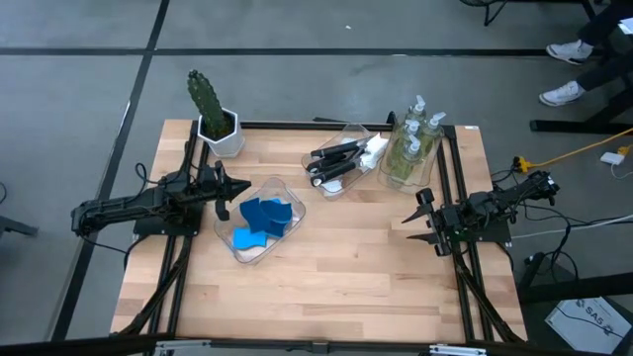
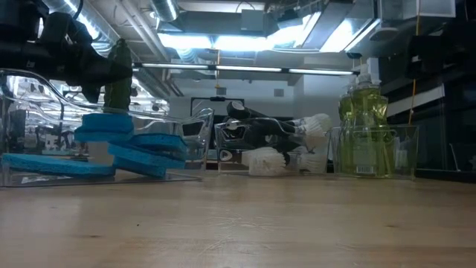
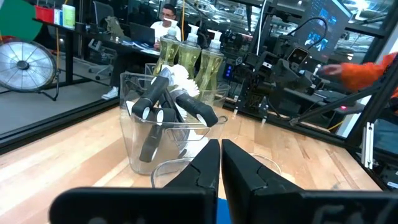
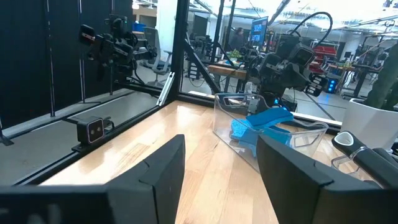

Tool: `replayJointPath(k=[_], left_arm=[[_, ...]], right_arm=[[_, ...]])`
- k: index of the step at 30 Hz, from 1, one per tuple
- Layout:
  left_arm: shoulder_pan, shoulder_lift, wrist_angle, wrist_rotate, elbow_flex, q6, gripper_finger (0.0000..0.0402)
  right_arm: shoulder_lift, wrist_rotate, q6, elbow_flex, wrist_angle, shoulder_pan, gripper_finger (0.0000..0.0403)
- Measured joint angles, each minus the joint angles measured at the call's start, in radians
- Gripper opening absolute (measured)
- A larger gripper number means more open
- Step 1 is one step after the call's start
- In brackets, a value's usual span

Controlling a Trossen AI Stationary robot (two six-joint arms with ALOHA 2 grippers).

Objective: Pick & Place Kitchen Sink Supplies
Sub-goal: Return to Home Position

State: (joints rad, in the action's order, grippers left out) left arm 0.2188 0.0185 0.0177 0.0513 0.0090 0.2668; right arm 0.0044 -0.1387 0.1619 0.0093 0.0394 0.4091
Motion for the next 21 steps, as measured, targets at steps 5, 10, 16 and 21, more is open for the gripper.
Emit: replayJointPath(k=[5, 10, 16, 21], left_arm=[[0.0, 0.0, 0.0, 0.0, 0.0, 0.0, 0.0009], [0.0, 0.0, 0.0, 0.0, 0.0, 0.0, 0.0012], [0.0, 0.0, 0.0, 0.0, 0.0, 0.0, 0.0011], [0.0, 0.0, 0.0, 0.0, 0.0, 0.0, 0.0013]], right_arm=[[0.0, 0.0, 0.0, 0.0, 0.0, 0.0, 0.0196], [0.0, 0.0, 0.0, 0.0, 0.0, 0.0, 0.0196], [0.0, 0.0, 0.0, 0.0, 0.0, 0.0, 0.0196], [0.0, 0.0, 0.0, 0.0, 0.0, 0.0, 0.0196]])
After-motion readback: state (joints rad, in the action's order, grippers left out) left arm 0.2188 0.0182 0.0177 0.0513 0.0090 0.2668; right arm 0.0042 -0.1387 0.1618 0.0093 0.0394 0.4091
